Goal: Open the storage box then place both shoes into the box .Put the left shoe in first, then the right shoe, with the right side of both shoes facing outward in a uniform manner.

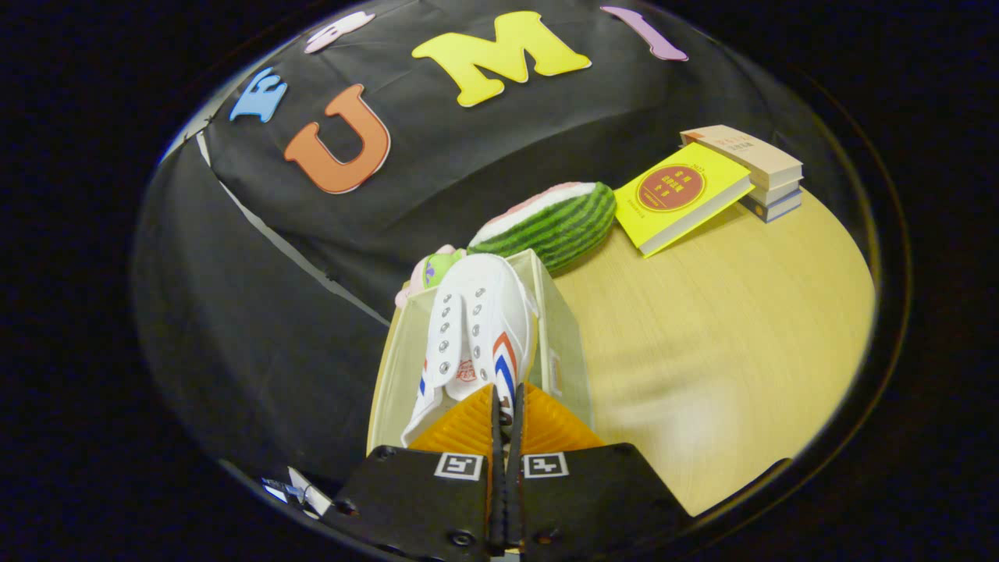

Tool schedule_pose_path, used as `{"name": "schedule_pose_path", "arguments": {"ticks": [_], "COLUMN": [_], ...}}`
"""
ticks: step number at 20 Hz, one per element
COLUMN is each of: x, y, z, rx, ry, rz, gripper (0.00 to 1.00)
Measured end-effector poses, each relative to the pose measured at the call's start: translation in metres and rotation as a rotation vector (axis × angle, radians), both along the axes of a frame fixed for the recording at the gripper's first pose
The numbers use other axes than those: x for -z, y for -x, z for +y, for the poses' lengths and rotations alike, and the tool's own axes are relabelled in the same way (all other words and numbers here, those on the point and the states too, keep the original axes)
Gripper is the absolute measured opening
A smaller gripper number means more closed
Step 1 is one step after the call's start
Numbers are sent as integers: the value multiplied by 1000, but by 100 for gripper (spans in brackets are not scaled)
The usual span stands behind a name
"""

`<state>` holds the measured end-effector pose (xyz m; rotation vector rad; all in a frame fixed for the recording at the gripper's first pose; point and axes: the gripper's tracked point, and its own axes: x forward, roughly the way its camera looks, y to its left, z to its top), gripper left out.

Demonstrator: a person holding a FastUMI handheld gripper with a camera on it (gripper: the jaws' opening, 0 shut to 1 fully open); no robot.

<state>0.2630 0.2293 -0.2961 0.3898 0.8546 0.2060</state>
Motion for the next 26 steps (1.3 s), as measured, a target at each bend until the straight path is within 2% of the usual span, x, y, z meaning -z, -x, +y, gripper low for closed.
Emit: {"name": "schedule_pose_path", "arguments": {"ticks": [2,3,4,5,7,9,12,17,23,26], "x": [7,5,-3,-10,-21,-35,-63,-111,-157,-172], "y": [-1,0,-4,-9,-8,-6,4,33,78,100], "z": [2,9,15,6,-25,-27,-53,-81,-82,-85], "rx": [-7,-32,-33,-18,21,18,60,103,57,66], "ry": [-9,-50,-93,-67,59,93,152,171,232,245], "rz": [-5,-19,-57,-101,-159,-212,-293,-390,-523,-580], "gripper": [6,11,33,56,100,100,100,100,100,100]}}
